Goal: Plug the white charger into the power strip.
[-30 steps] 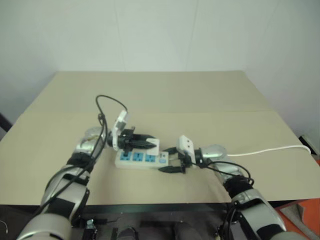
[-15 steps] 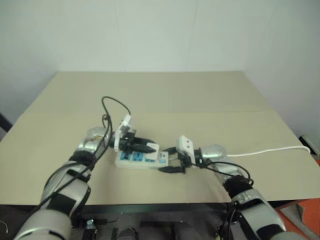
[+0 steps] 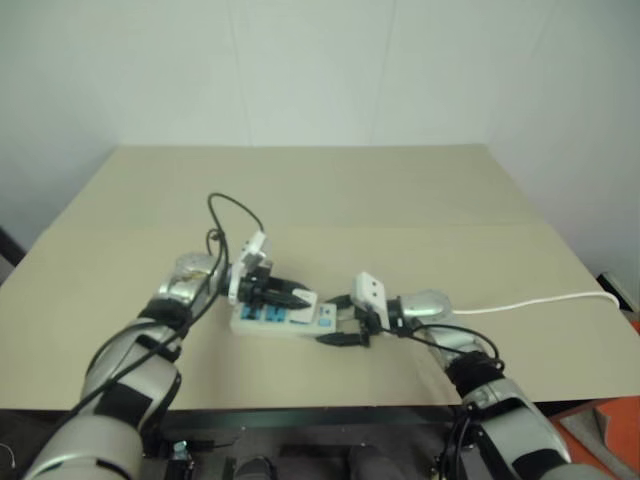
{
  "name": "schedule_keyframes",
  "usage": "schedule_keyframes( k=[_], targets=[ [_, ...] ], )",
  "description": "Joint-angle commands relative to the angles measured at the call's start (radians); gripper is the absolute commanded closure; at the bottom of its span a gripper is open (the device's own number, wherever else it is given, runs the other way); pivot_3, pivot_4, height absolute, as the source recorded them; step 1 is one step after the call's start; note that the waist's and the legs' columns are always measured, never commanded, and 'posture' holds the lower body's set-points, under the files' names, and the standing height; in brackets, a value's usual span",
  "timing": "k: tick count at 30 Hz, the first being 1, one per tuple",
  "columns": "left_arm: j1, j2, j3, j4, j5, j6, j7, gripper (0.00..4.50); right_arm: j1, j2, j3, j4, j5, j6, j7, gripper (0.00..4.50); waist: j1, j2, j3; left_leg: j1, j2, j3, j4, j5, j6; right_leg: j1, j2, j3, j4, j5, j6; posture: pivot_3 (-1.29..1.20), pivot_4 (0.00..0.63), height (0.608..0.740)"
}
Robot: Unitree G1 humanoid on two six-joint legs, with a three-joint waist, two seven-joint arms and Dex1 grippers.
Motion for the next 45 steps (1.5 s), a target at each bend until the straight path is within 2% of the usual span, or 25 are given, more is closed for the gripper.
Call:
schedule_keyframes(
  k=[1, 12, 21, 29, 35, 42, 43, 45],
  targets=[
    [-0.003, 0.014, -0.004, 0.034, 0.036, -0.055, -0.002, 3.50, 0.011, 0.002, 0.020, 0.023, -0.033, 0.004, -0.011, 1.08, 0.000, 0.000, 0.000, 0.001, 0.000, 0.000, 0.000, 0.000, 0.000, 0.001, 0.000, 0.000, 0.000, 0.000, 0.000, 0.00, 0.150, 0.740],
    [0.068, 0.020, 0.020, 0.079, 0.050, -0.131, -0.002, 3.50, 0.026, -0.002, 0.018, 0.007, -0.032, 0.003, -0.012, 1.08, 0.000, -0.001, -0.001, 0.003, 0.000, 0.000, 0.000, 0.000, 0.000, 0.002, 0.000, 0.001, 0.000, -0.001, -0.001, 0.00, 0.150, 0.740],
    [0.102, 0.015, 0.016, 0.176, 0.184, -0.264, -0.002, 3.50, 0.029, -0.003, 0.019, -0.004, -0.030, 0.003, -0.014, 1.08, 0.003, 0.000, -0.008, 0.005, 0.000, 0.000, 0.000, 0.000, 0.000, 0.004, 0.000, 0.001, 0.000, -0.001, -0.001, 0.00, 0.150, 0.740],
    [0.121, 0.000, 0.062, 0.237, 0.295, -0.346, -0.002, 3.50, 0.038, -0.003, 0.015, -0.014, -0.031, 0.003, -0.019, 1.08, 0.011, 0.001, -0.025, 0.008, 0.000, 0.000, 0.000, 0.000, 0.000, 0.006, 0.000, 0.001, 0.000, -0.001, -0.001, 0.00, 0.150, 0.740],
    [0.123, -0.004, 0.087, 0.250, 0.345, -0.363, -0.002, 3.50, 0.043, -0.001, 0.016, -0.018, -0.031, 0.003, -0.024, 1.08, 0.013, 0.004, -0.033, 0.008, 0.000, 0.000, -0.001, 0.000, 0.000, 0.006, 0.000, 0.001, 0.000, -0.002, -0.003, 0.00, 0.150, 0.740],
    [0.118, -0.023, 0.163, 0.255, 0.337, -0.329, -0.002, 3.50, 0.041, 0.002, 0.017, -0.015, -0.034, 0.006, -0.026, 1.08, 0.013, 0.006, -0.035, 0.010, 0.000, 0.000, -0.002, 0.000, 0.000, 0.007, 0.000, 0.001, 0.000, -0.004, -0.005, 0.00, 0.150, 0.740],
    [0.117, -0.025, 0.170, 0.254, 0.334, -0.325, -0.002, 2.79, 0.041, 0.003, 0.016, -0.014, -0.034, 0.006, -0.026, 1.08, 0.012, 0.006, -0.035, 0.010, 0.000, 0.000, -0.002, 0.000, 0.000, 0.007, 0.000, 0.001, 0.000, -0.004, -0.005, 0.00, 0.150, 0.740],
    [0.111, -0.033, 0.205, 0.259, 0.339, -0.324, -0.002, 2.18, 0.041, 0.003, 0.016, -0.015, -0.035, 0.007, -0.027, 1.08, 0.002, 0.005, -0.034, 0.009, 0.000, 0.001, -0.003, 0.000, 0.000, 0.004, 0.001, 0.003, 0.000, -0.004, -0.005, 0.00, 0.150, 0.740]
  ],
)
